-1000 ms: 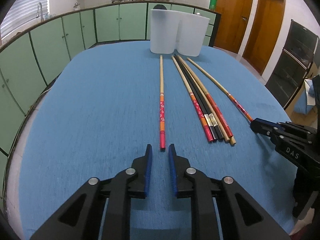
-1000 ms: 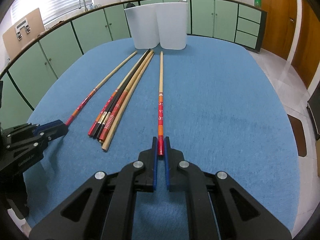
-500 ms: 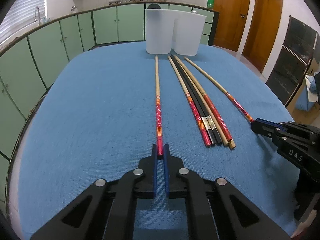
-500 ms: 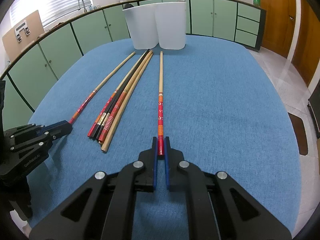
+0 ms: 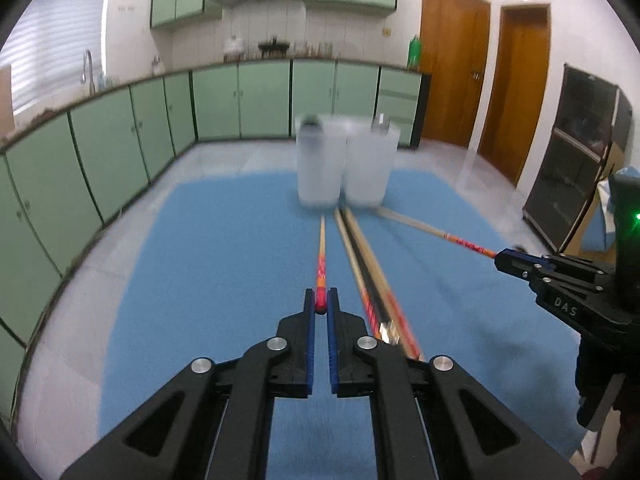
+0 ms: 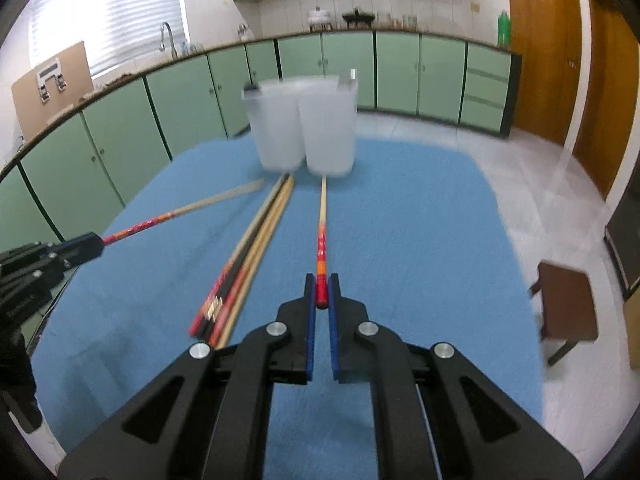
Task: Organize utensils
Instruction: 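Carry the chopsticks into the white holder and open both tools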
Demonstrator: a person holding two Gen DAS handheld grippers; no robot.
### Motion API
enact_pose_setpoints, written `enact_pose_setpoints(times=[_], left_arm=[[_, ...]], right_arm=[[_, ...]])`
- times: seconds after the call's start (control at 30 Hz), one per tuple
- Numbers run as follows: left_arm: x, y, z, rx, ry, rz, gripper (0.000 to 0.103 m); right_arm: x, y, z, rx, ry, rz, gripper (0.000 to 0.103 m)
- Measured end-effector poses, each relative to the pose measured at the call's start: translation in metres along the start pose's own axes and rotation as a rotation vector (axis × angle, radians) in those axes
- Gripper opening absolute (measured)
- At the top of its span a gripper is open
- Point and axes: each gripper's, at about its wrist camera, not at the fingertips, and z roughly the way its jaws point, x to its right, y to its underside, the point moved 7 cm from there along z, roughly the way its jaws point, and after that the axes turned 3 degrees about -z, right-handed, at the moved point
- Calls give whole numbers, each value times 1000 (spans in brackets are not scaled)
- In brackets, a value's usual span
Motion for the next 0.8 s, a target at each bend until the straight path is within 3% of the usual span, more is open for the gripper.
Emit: enact_pose_setpoints(times=[0.3,0.8], left_arm=[[6,-72,-18,125,55,26,5],[19,-168,-6,229,123,71,5]], right_arm=[[-1,-85,-38,115,-64,-60,5],[7,-204,-42,151,-166,-101,5]])
